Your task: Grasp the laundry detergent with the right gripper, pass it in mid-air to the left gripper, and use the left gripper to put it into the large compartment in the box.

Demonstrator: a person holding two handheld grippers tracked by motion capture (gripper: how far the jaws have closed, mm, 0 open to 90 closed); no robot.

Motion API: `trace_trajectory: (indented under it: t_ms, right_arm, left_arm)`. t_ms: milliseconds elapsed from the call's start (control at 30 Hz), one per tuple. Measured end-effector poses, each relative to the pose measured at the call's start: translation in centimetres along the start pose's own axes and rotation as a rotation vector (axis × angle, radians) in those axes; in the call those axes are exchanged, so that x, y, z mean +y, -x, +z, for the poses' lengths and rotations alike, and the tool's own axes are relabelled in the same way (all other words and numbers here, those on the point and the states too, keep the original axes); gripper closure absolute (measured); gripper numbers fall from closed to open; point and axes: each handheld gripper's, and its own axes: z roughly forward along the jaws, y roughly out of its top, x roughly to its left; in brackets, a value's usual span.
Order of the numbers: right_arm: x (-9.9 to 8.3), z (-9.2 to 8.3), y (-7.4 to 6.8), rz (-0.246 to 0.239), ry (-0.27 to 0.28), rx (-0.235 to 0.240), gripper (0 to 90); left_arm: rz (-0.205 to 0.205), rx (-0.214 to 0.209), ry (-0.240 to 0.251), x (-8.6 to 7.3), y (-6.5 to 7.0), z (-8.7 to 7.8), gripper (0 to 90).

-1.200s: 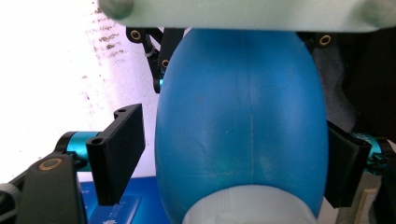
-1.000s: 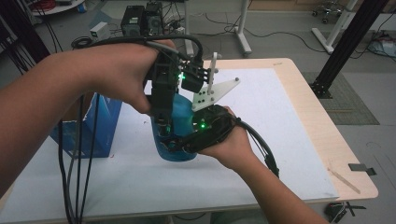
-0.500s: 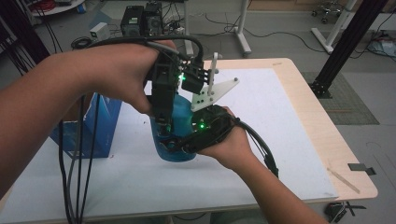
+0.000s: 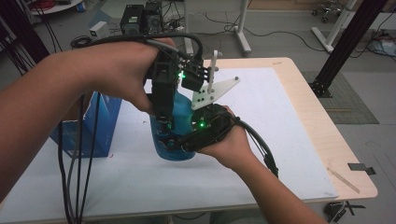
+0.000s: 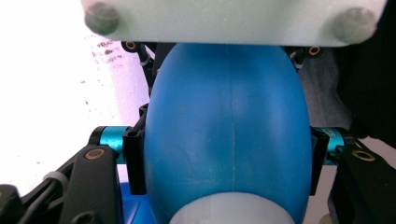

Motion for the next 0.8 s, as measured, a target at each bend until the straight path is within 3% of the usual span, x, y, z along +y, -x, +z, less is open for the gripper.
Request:
trace_trajectory:
  t_ms: [167, 500, 567, 800]
  right_arm:
    - [0.0, 0.1, 0.0, -0.007, -0.001, 0.004, 45.5]
    - [0.1, 0.0, -0.1, -0.009, 0.013, 0.008, 43.1]
    - [0.0, 0.0, -0.3, -0.031, -0.004, -0.008, 31.6]
    - [-0.7, -2.0, 0.0, -0.015, -0.016, -0.047, 19.4]
  left_arm:
    - [-0.009, 0.007, -0.024, 0.1, 0.2, 0.1, 38.8]
    - [-0.009, 0.006, -0.012, -0.1, 0.2, -0.3, 38.8]
    - [-0.01, 0.007, -0.008, -0.2, 0.1, -0.4, 38.7]
    - [-0.04, 0.012, -0.008, -0.9, 0.0, -1.0, 38.7]
